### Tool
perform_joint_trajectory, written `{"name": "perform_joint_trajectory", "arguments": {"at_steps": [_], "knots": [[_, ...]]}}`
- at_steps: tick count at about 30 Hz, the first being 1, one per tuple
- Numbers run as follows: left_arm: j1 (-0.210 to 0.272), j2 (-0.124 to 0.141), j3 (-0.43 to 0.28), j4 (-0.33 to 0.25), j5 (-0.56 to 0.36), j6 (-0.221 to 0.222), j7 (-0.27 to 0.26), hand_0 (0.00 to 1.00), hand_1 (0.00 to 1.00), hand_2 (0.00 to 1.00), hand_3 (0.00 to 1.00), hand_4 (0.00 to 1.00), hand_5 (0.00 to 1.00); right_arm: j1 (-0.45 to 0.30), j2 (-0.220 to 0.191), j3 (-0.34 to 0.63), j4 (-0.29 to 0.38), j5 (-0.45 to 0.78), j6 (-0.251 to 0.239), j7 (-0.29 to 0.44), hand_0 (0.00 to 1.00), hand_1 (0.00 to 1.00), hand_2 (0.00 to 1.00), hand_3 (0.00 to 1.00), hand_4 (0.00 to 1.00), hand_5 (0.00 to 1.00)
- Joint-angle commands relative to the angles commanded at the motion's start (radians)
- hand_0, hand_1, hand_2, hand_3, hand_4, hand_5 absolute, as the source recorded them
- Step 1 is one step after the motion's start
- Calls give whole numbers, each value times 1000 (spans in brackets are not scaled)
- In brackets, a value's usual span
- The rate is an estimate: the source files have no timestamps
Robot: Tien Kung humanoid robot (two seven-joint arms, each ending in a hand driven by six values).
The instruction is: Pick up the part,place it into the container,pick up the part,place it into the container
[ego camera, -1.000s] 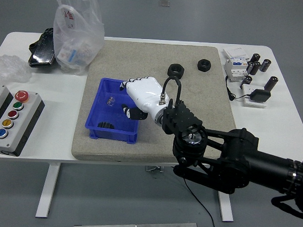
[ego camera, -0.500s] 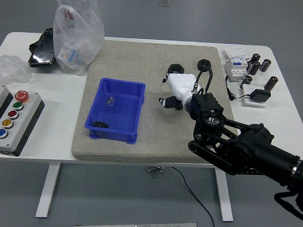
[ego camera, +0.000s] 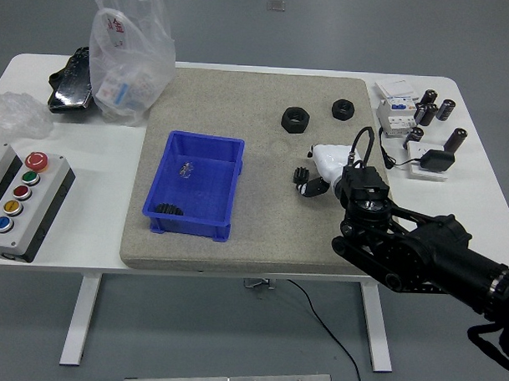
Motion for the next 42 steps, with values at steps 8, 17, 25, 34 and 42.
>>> {"name": "perform_joint_trajectory", "arguments": {"at_steps": [8,17,25,34,42], "knots": [[0,0,6,0,-5,0,-2,643,569,561,612,723,335,-3,5,-28,-4,27,-38,20,445,561,468,546,447,98],[-1,0,6,0,-7,0,-3,643,570,561,612,723,335,-8,3,-39,-2,23,-74,34,437,535,382,443,437,84],[0,-1,3,0,-5,1,-4,643,571,562,610,723,335,-6,-30,14,129,-46,-90,17,438,530,379,442,439,84],[1,-2,3,0,-5,1,-3,644,570,562,610,726,338,23,-16,-56,339,-166,-93,6,470,561,534,463,481,45],[0,-3,1,0,-5,1,-1,645,570,562,611,727,340,47,13,-164,468,-194,-105,28,497,658,675,568,427,71]]}}
